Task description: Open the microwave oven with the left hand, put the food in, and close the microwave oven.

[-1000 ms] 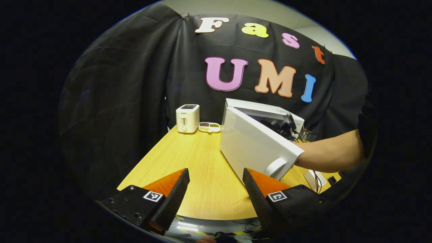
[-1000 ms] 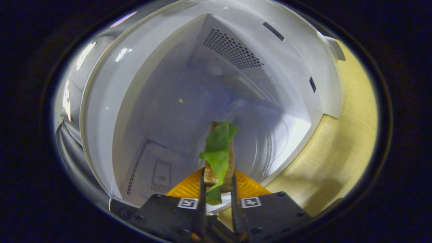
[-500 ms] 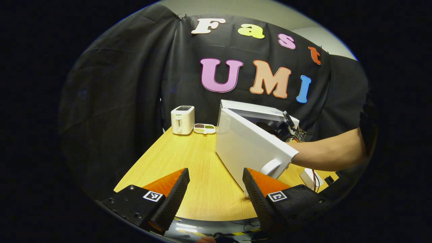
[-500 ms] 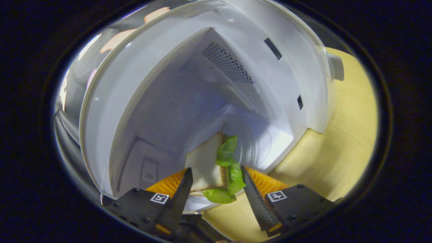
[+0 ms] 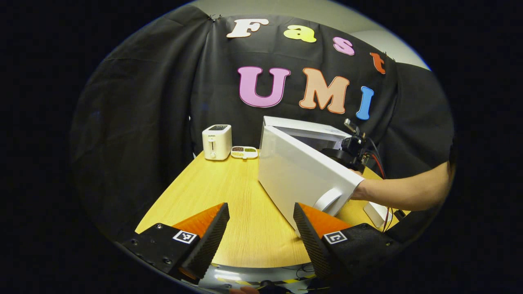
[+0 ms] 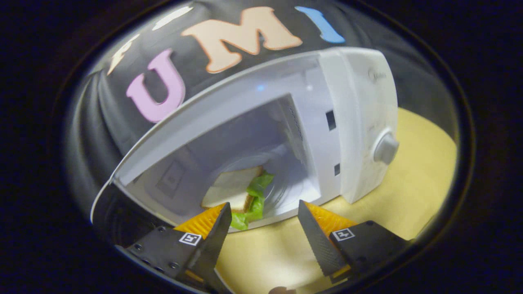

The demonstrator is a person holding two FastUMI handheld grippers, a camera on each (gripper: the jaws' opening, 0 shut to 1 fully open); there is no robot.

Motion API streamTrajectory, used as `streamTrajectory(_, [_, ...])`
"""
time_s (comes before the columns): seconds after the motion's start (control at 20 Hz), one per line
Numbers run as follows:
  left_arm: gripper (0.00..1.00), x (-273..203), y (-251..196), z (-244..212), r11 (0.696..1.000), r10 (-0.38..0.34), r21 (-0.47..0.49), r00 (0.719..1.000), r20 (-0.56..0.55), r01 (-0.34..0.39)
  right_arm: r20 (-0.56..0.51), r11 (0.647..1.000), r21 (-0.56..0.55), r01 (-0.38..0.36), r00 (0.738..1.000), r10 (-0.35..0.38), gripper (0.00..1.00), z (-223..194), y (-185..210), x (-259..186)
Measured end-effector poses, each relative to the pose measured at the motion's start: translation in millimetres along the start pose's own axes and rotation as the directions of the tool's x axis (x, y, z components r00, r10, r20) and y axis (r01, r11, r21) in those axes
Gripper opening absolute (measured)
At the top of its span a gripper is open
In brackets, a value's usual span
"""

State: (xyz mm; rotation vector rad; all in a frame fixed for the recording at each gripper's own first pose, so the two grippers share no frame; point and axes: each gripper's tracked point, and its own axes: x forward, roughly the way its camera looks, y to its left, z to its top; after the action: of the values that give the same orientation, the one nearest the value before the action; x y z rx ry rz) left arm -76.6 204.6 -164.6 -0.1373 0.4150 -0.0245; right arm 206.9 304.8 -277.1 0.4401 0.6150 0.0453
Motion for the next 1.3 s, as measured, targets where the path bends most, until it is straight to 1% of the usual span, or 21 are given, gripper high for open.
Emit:
streamTrajectory(0.1, [0.97, 5, -5, 2, 1.0, -0.018, 0.024, 1.0, 0.019, 0.018, 0.073, 0.993, -0.116, -0.027, 0.997, 0.035, 0.99, 20, -6, -26])
streamTrajectory(0.15, [0.97, 7, -7, 1, 0.999, -0.03, 0.045, 0.999, 0.02, 0.029, 0.119, 0.986, -0.165, -0.035, 0.991, 0.055, 0.91, 33, -7, -44])
streamTrajectory(0.2, [0.96, 11, -9, -5, 0.997, -0.043, 0.063, 0.999, 0.012, 0.043, 0.162, 0.979, -0.201, -0.04, 0.984, 0.073, 0.99, 46, -9, -59])
streamTrajectory(0.25, [0.96, 13, -10, -10, 0.996, -0.051, 0.076, 0.999, 0.004, 0.05, 0.202, 0.973, -0.228, -0.037, 0.976, 0.085, 0.9, 62, -11, -74])
streamTrajectory(0.4, [0.97, 22, -11, -19, 0.995, -0.051, 0.087, 0.999, -0.013, 0.052, 0.288, 0.953, -0.3, -0.051, 0.947, 0.141, 0.9, 110, -19, -123])
streamTrajectory(0.45, [0.97, 24, -11, -19, 0.994, -0.051, 0.092, 0.999, -0.017, 0.053, 0.313, 0.947, -0.318, -0.046, 0.938, 0.151, 0.9, 126, -23, -139])
streamTrajectory(0.55, [0.94, 30, -15, -16, 0.993, -0.044, 0.109, 0.999, -0.014, 0.045, 0.342, 0.945, -0.324, -0.042, 0.926, 0.159, 0.9, 150, -34, -167])
streamTrajectory(0.65, [0.78, 37, -14, -19, 0.992, -0.02, 0.124, 0.999, -0.034, 0.024, 0.358, 0.952, -0.302, -0.039, 0.921, 0.151, 0.9, 162, -47, -190])
streamTrajectory(0.7, [0.57, 40, -15, -23, 0.992, -0.013, 0.126, 0.999, -0.042, 0.018, 0.375, 0.954, -0.298, -0.035, 0.914, 0.151, 0.91, 169, -52, -201])
streamTrajectory(0.75, [0.35, 45, -15, -22, 0.991, 0.006, 0.135, 0.999, -0.039, -0.001, 0.394, 0.953, -0.304, -0.017, 0.908, 0.142, 0.9, 175, -60, -209])
streamTrajectory(0.8, [0.13, 48, -8, -22, 0.985, 0.061, 0.163, 0.998, -0.031, -0.056, 0.4, 0.949, -0.314, -0.004, 0.906, 0.136, 0.99, 178, -68, -218])
streamTrajectory(0.85, [0.02, 54, -3, -26, 0.977, 0.104, 0.191, 0.994, -0.04, -0.094, 0.395, 0.948, -0.319, 0.003, 0.909, 0.13, 0.99, 178, -74, -225])
streamTrajectory(0.9, [0.01, 53, -14, -27, 0.974, 0.081, 0.217, 0.996, -0.047, -0.069, 0.388, 0.947, -0.322, 0.004, 0.912, 0.128, 0.99, 175, -78, -235])
streamTrajectory(0.95, [0.01, 55, -22, -23, 0.968, 0.065, 0.244, 0.997, -0.028, -0.057, 0.39, 0.946, -0.325, 0.01, 0.912, 0.125, 0.99, 175, -83, -240])
streamTrajectory(1.05, [0.0, 63, -39, -26, 0.959, 0.027, 0.283, 0.999, -0.028, -0.018, 0.403, 0.942, -0.335, 0.034, 0.909, 0.11, 0.99, 177, -94, -248])
streamTrajectory(1.1, [0.0, 67, -43, -29, 0.956, 0.024, 0.295, 0.999, -0.042, -0.011, 0.398, 0.94, -0.339, 0.042, 0.912, 0.103, 0.9, 175, -97, -251])
streamTrajectory(1.15, [0.01, 71, -50, -32, 0.954, 0.013, 0.298, 0.998, -0.056, 0.004, 0.394, 0.938, -0.344, 0.039, 0.913, 0.107, 0.91, 176, -98, -254])
streamTrajectory(1.2, [0.01, 73, -55, -31, 0.951, 0.022, 0.309, 0.998, -0.052, -0.005, 0.401, 0.938, -0.344, 0.044, 0.91, 0.105, 0.91, 181, -100, -260])
streamTrajectory(1.25, [0.01, 78, -62, -31, 0.948, 0.009, 0.319, 0.998, -0.056, 0.009, 0.405, 0.939, -0.342, 0.044, 0.908, 0.105, 0.91, 186, -102, -263])
streamTrajectory(1.3, [0.0, 77, -69, -30, 0.946, -0.004, 0.325, 0.998, -0.058, 0.022, 0.41, 0.94, -0.339, 0.047, 0.907, 0.102, 0.99, 189, -104, -267])
